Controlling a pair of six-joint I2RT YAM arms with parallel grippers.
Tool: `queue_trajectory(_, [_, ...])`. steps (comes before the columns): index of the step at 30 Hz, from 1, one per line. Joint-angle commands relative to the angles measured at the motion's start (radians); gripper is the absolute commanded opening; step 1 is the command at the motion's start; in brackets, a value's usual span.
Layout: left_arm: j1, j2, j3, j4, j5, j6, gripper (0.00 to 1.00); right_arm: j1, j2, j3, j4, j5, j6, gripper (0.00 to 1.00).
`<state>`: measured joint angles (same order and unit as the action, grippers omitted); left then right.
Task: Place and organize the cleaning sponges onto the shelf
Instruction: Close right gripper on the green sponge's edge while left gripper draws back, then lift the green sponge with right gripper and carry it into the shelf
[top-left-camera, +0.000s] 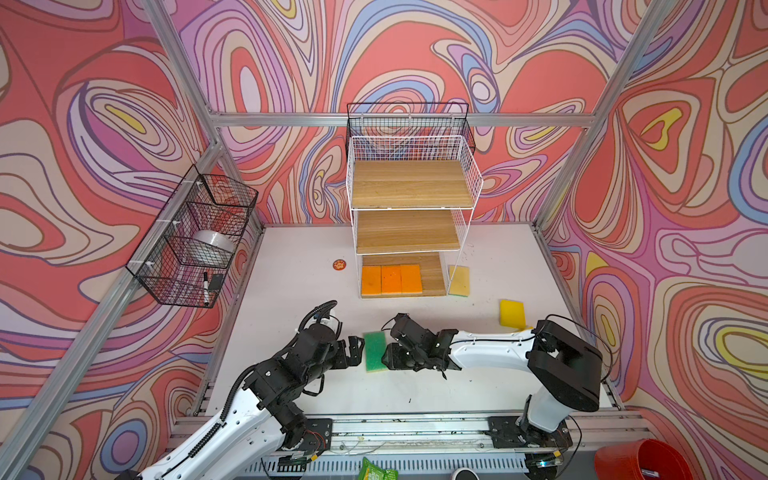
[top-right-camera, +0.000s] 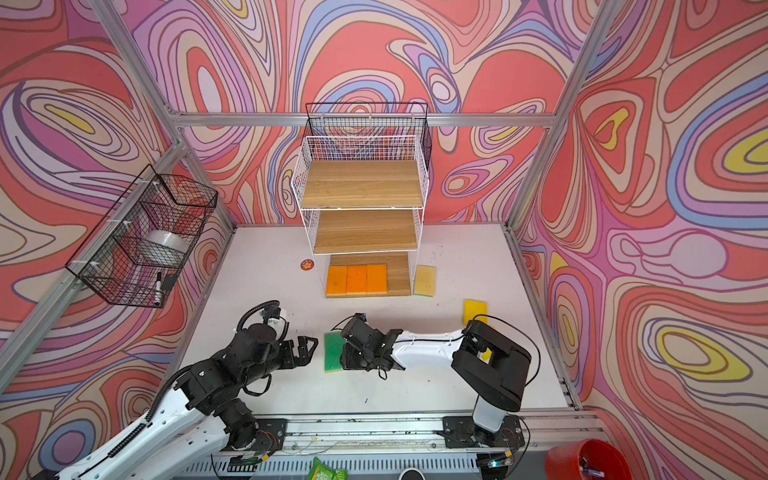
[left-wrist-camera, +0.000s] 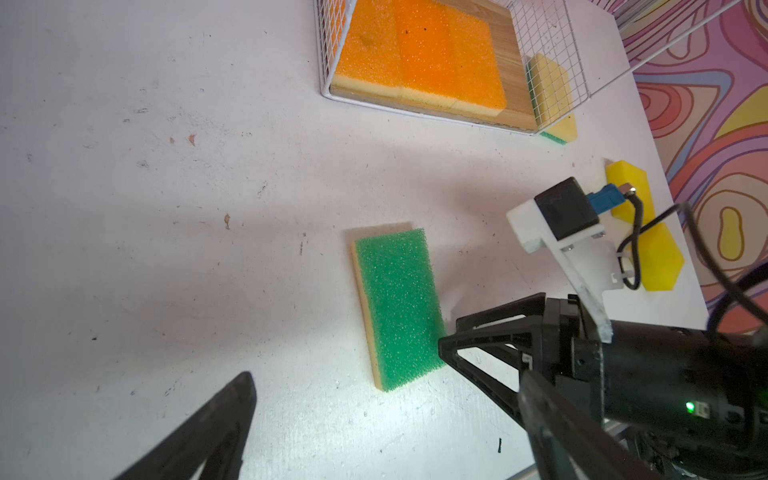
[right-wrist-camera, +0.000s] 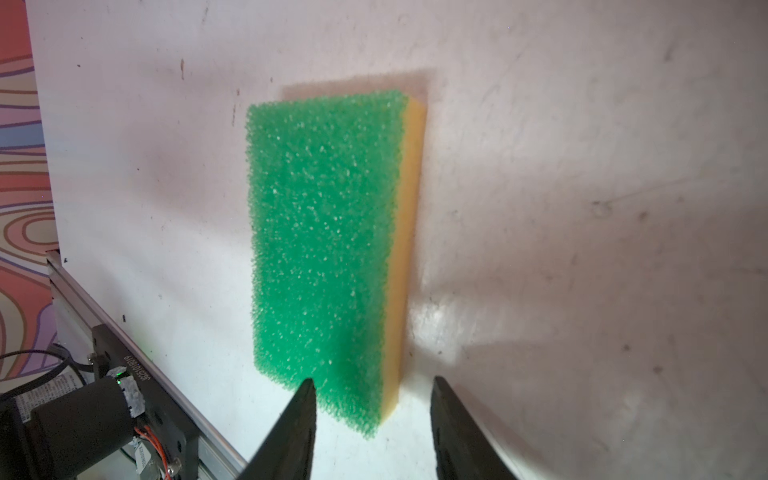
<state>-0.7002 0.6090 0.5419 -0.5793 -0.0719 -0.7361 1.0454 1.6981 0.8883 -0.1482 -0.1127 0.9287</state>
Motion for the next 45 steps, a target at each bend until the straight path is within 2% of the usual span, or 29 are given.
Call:
queue_trajectory(1, [0.003,-0.011,-0.012,-0.018,-0.018,0.004,1.0,0.013,0.023,-0.015,0.025,-0.019,0.009,0.44])
queue_trajectory(8, [0.004,-0.01,-0.011,-0.032,-0.026,0.0,1.0,0.015,0.026,-0.03,0.049,-0.027,0.006,0.27])
queue_trajectory(12, [0.004,-0.013,-0.004,-0.047,-0.031,-0.004,1.0,0.015,0.002,-0.053,0.06,-0.016,0.01,0.13])
queue_trajectory(14, [0.004,-0.014,0.001,-0.054,-0.033,-0.005,1.0,0.015,-0.022,-0.063,0.065,-0.006,0.011,0.02])
queue_trajectory(15, [0.004,-0.013,0.004,-0.058,-0.033,-0.007,1.0,0.015,-0.035,-0.066,0.063,-0.002,0.01,0.0])
queue_trajectory(24, [0.004,-0.009,0.046,-0.102,-0.03,-0.018,0.99,0.015,-0.202,-0.037,-0.049,0.06,-0.049,0.0])
queue_trajectory(30, [0.004,-0.025,0.14,-0.194,-0.09,0.01,0.99,0.015,-0.369,-0.035,-0.132,0.096,-0.08,0.0])
queue_trajectory(35, [0.004,-0.007,0.206,-0.246,-0.125,0.023,0.99,0.015,-0.5,0.011,-0.227,0.144,-0.153,0.0])
queue_trajectory(40, [0.005,0.03,0.267,-0.259,-0.151,0.041,0.99,0.015,-0.528,0.15,-0.347,0.176,-0.221,0.0])
queue_trajectory(45, [0.013,0.051,0.319,-0.263,-0.165,0.06,1.0,0.013,-0.527,0.255,-0.375,0.212,-0.241,0.0])
